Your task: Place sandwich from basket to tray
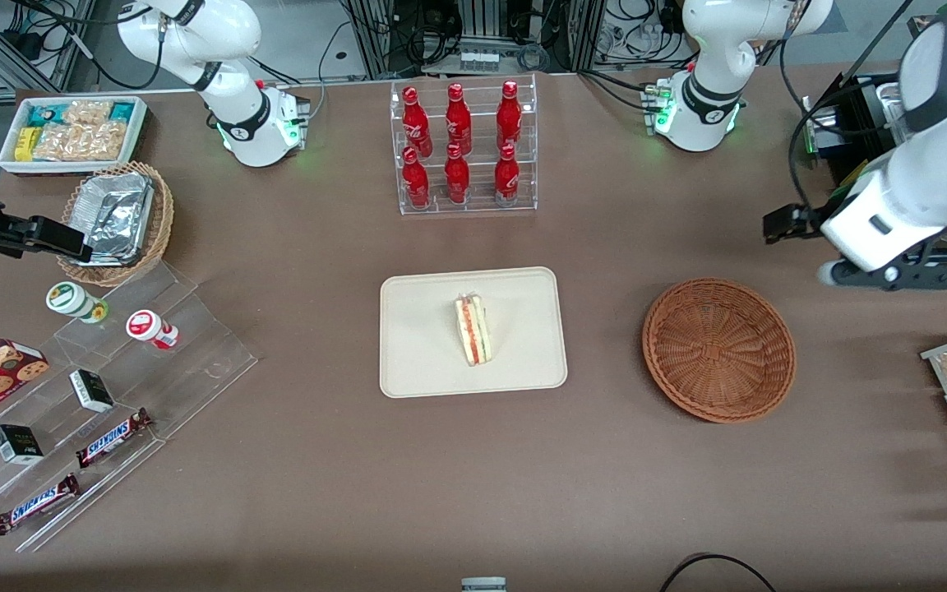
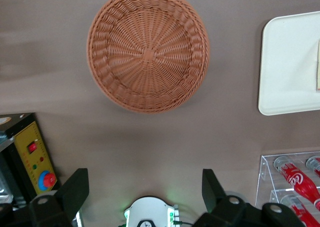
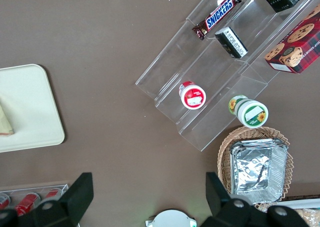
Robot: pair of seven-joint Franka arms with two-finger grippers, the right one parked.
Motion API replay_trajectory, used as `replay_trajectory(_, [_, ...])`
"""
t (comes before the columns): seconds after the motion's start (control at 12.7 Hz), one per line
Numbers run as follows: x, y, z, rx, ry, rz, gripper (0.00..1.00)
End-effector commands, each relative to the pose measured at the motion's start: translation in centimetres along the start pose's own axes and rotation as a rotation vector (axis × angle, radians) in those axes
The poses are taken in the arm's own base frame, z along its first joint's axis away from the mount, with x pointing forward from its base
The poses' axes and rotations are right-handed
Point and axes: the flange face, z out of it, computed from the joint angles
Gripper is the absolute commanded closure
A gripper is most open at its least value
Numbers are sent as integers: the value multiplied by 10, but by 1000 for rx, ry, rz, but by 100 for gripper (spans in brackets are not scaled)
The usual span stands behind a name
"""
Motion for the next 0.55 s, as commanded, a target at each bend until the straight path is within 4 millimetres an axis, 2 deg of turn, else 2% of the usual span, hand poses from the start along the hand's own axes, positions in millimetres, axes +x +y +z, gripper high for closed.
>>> replay_trajectory(0.0, [-27,-20,-16,-5,-7,-4,0])
replay_trajectory(0.31, [-36,-46,-27,-4,14,-54,0])
replay_trajectory(0.47, [-36,-50,-27,-5,14,-61,0])
